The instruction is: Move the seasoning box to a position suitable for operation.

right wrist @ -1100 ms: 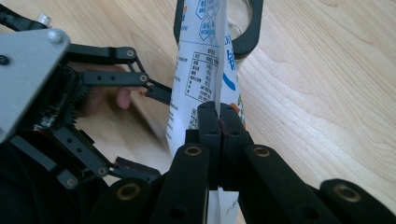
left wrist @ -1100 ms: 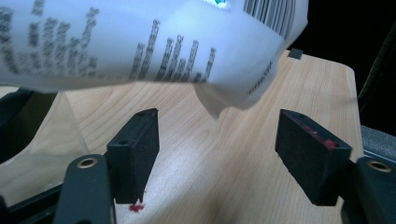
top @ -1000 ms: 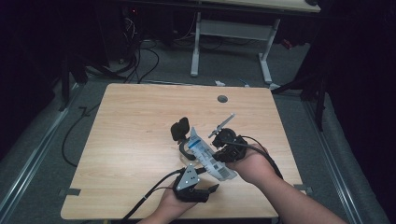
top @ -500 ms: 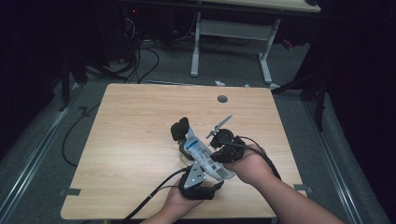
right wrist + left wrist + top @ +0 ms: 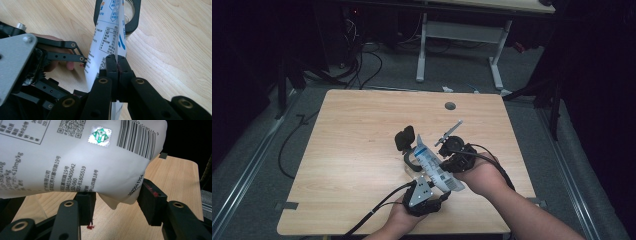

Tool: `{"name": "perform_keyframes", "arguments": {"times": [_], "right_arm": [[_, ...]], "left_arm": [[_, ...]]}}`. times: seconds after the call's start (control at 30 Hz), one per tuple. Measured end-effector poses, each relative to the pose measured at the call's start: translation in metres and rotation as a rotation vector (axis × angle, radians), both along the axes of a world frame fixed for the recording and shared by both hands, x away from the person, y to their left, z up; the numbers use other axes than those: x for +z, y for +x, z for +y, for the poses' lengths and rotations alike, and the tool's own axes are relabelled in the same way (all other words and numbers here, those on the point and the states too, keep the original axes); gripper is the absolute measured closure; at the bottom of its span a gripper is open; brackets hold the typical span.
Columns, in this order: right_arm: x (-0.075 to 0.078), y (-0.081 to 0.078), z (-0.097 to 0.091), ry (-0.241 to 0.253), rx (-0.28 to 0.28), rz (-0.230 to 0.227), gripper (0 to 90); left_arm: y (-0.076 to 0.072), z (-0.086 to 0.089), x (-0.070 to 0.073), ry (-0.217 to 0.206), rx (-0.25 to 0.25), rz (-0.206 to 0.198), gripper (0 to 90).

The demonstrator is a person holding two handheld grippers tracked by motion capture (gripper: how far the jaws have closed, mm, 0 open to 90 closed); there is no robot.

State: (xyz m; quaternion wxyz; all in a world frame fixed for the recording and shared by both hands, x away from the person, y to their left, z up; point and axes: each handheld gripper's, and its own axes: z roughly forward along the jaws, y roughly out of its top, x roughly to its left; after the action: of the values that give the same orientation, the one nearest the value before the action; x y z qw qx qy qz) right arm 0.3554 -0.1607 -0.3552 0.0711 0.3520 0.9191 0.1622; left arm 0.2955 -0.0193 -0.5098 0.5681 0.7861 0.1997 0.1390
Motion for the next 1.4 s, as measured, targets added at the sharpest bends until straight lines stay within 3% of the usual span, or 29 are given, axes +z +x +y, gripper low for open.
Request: {"name": "perform_keyframes", "arguments": {"times": [0.37, 0.57, 0.87, 1.13, 1.4], "right_arm": [[0.001, 0.004, 0.003, 0.001, 0.002, 0.007, 90.0], [0.003, 0.004, 0.006, -0.004, -0.005, 0.006, 90.0], [0.006, 0.002, 0.01, 0.001, -0.007, 0.0, 90.0], [0.003, 0.004, 0.008, -0.005, -0.013, 0.004, 90.0], [0.002, 0.008, 0.006, 0.005, -0.019, 0.018, 90.0]], "left_arm": [[-0.001, 0.001, 0.0, 0.007, 0.029, -0.034, 51.5], [-0.002, -0.002, -0.002, 0.03, 0.029, -0.071, 45.4], [0.001, -0.007, -0.005, 0.046, 0.043, -0.077, 42.7], [0.0, -0.007, -0.006, 0.061, 0.057, -0.079, 53.2], [-0.004, 0.0, -0.004, 0.047, 0.049, -0.075, 56.7]]}}
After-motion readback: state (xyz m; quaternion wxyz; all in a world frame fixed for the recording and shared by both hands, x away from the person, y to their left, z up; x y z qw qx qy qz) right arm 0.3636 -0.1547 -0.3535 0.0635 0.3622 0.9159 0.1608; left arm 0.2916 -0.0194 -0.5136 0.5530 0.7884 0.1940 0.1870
